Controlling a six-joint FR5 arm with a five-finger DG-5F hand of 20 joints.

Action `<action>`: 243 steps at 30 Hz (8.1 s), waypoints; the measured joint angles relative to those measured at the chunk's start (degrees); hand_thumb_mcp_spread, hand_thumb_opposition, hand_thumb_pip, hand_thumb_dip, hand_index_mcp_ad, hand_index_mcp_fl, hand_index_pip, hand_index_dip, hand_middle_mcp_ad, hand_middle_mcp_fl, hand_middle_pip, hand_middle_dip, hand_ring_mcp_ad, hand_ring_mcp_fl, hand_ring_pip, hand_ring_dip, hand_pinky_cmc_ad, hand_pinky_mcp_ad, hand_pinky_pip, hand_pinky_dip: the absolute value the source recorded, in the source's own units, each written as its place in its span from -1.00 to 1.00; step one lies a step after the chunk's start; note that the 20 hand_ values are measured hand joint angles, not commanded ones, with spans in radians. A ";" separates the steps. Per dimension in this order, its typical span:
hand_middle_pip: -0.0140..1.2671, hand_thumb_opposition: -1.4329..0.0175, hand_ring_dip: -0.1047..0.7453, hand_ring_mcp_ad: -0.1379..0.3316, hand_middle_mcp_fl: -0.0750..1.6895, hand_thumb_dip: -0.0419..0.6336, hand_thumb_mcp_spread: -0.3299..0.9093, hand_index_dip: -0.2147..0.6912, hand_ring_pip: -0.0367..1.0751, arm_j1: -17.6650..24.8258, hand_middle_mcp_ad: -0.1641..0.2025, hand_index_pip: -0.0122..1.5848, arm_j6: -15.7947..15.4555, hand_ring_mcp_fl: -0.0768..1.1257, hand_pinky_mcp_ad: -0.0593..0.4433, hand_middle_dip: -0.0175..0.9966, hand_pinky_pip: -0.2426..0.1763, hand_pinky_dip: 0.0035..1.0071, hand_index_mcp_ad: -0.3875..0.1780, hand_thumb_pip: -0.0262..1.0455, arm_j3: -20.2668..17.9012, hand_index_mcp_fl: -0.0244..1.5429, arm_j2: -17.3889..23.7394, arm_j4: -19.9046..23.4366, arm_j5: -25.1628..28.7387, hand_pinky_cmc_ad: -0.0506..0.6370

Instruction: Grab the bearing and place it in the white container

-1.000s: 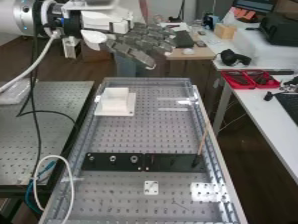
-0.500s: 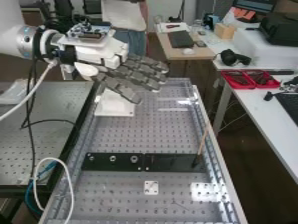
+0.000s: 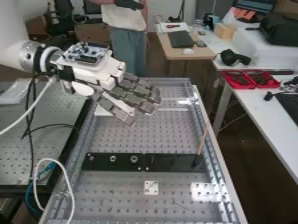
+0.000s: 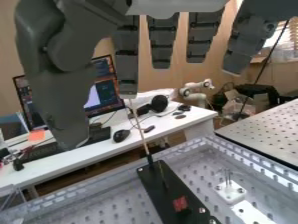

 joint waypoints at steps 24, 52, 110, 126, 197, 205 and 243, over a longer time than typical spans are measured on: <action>-0.76 -0.23 -0.55 0.23 -0.89 0.11 0.29 -0.04 -0.75 -9.51 0.28 0.32 -1.68 -0.87 0.44 -0.60 -0.28 -0.63 -0.04 0.10 2.70 -0.89 -9.07 2.09 -12.61 0.26; -0.76 -0.26 -0.53 0.13 -0.89 0.16 0.36 0.10 -0.75 -15.87 0.25 0.55 -8.51 -0.87 0.40 -0.59 -0.26 -0.63 -0.19 0.10 7.15 -0.92 -18.55 5.75 -24.43 0.26; -0.76 -0.26 -0.53 0.02 -0.89 0.16 0.38 0.06 -0.74 -15.44 0.24 0.66 -18.76 -0.87 0.34 -0.56 -0.20 -0.62 -0.23 0.10 4.71 -0.83 -20.96 12.21 -27.22 0.24; -0.76 -0.26 -0.53 0.02 -0.89 0.16 0.38 0.03 -0.75 -15.34 0.24 0.67 -17.87 -0.87 0.34 -0.56 -0.20 -0.62 -0.23 0.10 4.81 -0.82 -21.37 11.90 -27.09 0.22; -0.75 -0.35 -0.53 0.01 -0.89 0.18 0.56 -0.05 -0.74 -15.14 0.25 0.80 -15.56 -0.87 0.34 -0.56 -0.13 -0.62 -0.35 0.12 5.50 -0.63 -22.64 12.53 -26.57 0.23; -0.75 -0.36 -0.53 0.01 -0.89 0.17 0.57 -0.05 -0.75 -15.10 0.24 0.80 -15.31 -0.87 0.35 -0.56 -0.13 -0.62 -0.39 0.10 5.45 -0.60 -22.61 12.84 -26.59 0.23; -0.75 -0.37 -0.53 0.00 -0.88 0.15 0.57 -0.05 -0.75 2.07 0.21 0.80 -17.43 -0.87 0.35 -0.56 -0.13 -0.62 -0.47 0.09 -4.39 -0.59 -0.89 10.14 -11.58 0.23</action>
